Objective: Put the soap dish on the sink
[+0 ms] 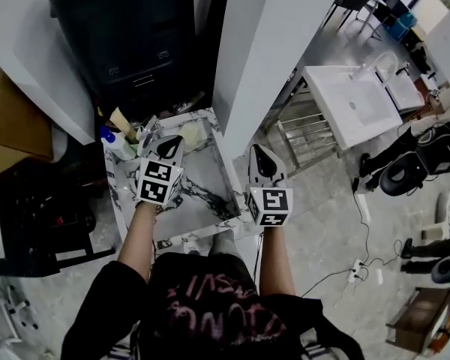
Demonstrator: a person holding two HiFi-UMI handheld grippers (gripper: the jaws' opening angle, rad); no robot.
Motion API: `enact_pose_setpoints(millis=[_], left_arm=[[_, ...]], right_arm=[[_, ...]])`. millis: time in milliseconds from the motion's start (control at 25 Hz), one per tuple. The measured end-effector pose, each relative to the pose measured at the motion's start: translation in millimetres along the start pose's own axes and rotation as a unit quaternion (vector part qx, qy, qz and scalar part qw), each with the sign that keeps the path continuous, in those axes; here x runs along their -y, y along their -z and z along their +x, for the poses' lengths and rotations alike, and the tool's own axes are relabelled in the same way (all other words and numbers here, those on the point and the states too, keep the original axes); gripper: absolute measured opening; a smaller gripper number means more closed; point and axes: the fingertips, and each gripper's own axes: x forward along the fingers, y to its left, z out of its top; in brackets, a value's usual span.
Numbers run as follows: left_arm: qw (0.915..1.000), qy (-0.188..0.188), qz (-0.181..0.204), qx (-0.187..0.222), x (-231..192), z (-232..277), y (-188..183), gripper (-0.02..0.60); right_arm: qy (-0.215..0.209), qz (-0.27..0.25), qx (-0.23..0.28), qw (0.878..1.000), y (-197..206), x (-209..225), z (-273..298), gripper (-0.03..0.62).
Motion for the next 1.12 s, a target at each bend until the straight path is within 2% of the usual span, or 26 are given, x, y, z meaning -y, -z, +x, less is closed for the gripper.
enact_pose_setpoints(millis=[160, 360, 600, 1120], left_arm=[[0.9989, -0.018, -0.005, 0.043, -8, -29, -25, 0.017], [0.9966, -0.031, -0.002, 0.076, -15, -57, -46, 0.015], [0.9908, -0.045, 0.0, 0.128, -21, -86, -78, 0.015], [0.9872, -0.06, 0.0, 0.147, -16, -116, -83, 0.014]], right_arm=[[-0.004, -0.003, 0.003, 1.0, -5, -10, -4, 0.014], [-0.002, -0.006, 0.01, 1.0, -15, -13, -8, 0.014], [0.004, -0.018, 0.018, 1.0, -29, -13, -13, 0.014], [0.022, -0.02, 0.037, 0.999, -42, -7, -36, 0.012]])
